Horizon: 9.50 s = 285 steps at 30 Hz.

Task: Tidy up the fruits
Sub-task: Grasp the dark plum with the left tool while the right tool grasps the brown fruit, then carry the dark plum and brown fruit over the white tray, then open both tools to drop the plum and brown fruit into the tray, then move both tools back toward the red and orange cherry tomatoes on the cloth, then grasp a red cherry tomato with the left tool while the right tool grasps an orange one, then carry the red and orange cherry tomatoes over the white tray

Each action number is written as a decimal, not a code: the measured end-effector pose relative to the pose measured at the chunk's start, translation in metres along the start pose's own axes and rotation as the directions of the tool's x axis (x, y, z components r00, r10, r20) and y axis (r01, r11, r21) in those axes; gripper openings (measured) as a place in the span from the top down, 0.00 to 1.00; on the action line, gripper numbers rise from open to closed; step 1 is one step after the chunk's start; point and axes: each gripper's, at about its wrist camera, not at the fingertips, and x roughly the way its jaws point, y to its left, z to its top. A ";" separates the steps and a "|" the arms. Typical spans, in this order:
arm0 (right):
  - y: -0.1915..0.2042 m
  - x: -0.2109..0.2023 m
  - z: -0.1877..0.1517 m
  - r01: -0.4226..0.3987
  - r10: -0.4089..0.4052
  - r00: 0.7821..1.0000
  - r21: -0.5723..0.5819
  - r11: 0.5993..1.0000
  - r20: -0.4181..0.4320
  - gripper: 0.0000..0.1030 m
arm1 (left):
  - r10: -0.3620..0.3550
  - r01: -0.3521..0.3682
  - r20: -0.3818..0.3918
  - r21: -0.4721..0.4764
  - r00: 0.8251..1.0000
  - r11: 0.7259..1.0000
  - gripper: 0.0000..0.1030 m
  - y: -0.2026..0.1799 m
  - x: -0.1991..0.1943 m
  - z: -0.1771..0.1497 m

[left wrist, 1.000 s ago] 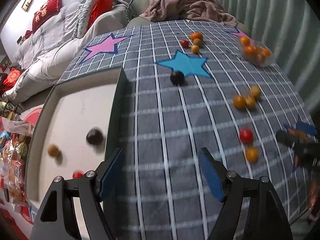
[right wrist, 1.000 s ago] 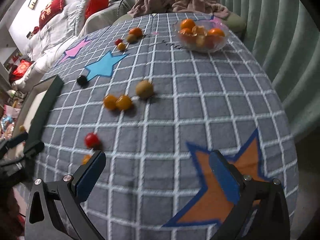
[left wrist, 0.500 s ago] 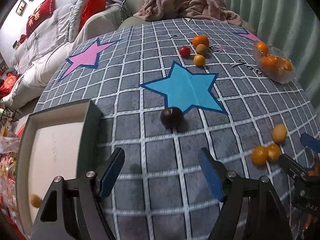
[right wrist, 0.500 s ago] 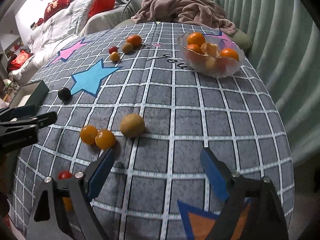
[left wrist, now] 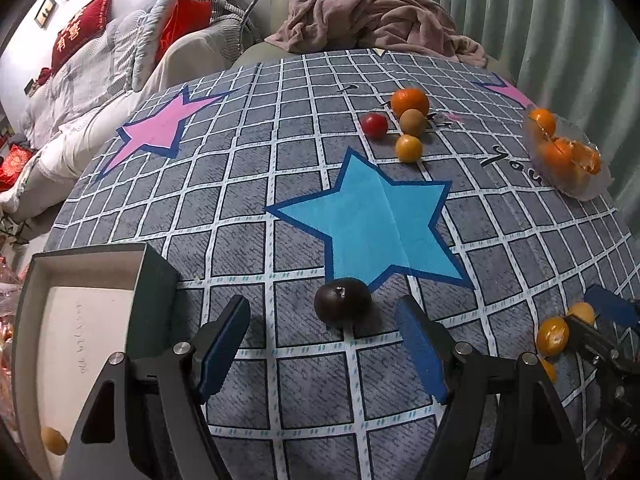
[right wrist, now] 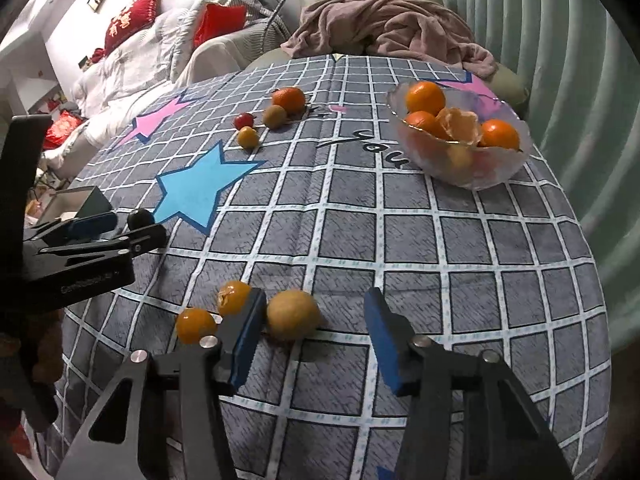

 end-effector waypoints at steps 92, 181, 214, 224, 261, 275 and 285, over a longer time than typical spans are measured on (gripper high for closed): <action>0.272 0.050 0.056 -0.298 0.255 0.942 -0.195 0.934 -0.217 0.71 | 0.153 -0.169 -0.090 -0.214 0.984 0.962 0.72 0.207 -0.040 -0.057; -0.011 -0.090 -0.106 0.020 -0.019 1.000 0.155 0.988 -0.008 0.00 | -0.147 0.168 -0.162 0.130 0.976 0.977 0.39 -0.076 -0.062 -0.076; 0.036 -0.013 -0.021 -0.078 0.085 0.994 0.096 0.992 -0.069 0.02 | -0.071 0.073 -0.054 0.027 0.996 0.997 0.69 -0.020 -0.058 -0.075; 0.072 -0.002 -0.013 -0.017 0.015 0.998 -0.050 0.999 -0.056 0.78 | -0.073 0.074 -0.038 0.019 0.997 0.997 0.69 -0.019 -0.058 -0.077; 0.022 -0.055 -0.077 -0.116 0.120 0.992 0.103 0.988 -0.038 0.77 | -0.051 0.051 0.034 0.008 0.998 0.999 0.28 -0.014 -0.071 -0.087; 0.025 -0.059 -0.075 -0.127 0.132 0.991 0.103 0.986 -0.037 0.77 | -0.113 0.113 0.002 0.009 0.994 0.994 0.77 -0.019 -0.075 -0.092; 0.042 -0.074 -0.065 -0.143 0.144 0.989 0.081 0.986 -0.014 0.77 | -0.111 0.111 0.046 0.004 0.993 0.994 0.77 -0.007 -0.110 -0.090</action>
